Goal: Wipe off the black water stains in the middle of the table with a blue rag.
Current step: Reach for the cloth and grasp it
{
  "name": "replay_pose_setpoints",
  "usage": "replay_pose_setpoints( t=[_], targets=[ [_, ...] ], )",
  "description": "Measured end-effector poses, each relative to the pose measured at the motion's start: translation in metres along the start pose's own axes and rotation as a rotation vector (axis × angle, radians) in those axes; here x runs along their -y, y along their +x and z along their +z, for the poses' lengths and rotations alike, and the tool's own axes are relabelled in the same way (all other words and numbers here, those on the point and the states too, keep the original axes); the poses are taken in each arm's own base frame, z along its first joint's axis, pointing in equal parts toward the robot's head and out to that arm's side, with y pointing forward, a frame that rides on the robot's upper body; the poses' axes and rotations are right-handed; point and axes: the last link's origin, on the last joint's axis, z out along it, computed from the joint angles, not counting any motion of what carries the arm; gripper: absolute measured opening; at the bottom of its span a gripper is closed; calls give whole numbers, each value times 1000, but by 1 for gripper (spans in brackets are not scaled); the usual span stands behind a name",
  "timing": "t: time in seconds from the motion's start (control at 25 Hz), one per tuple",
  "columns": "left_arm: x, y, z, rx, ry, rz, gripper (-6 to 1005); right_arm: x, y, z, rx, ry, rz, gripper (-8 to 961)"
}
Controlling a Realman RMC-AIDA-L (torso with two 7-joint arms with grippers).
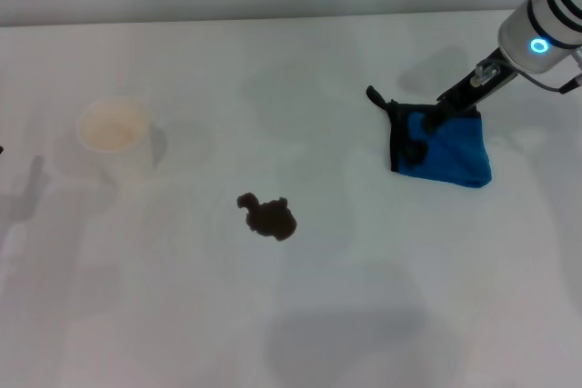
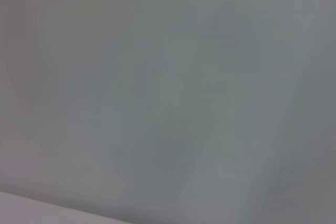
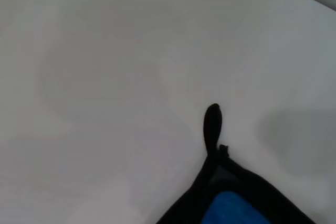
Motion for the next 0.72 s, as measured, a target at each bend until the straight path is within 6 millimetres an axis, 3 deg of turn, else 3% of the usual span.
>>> replay_pose_setpoints(
  t=[0.72],
  targets=[
    [-2, 2, 4, -3, -7, 1, 876, 0, 12, 28, -36, 23, 32, 727]
  ],
)
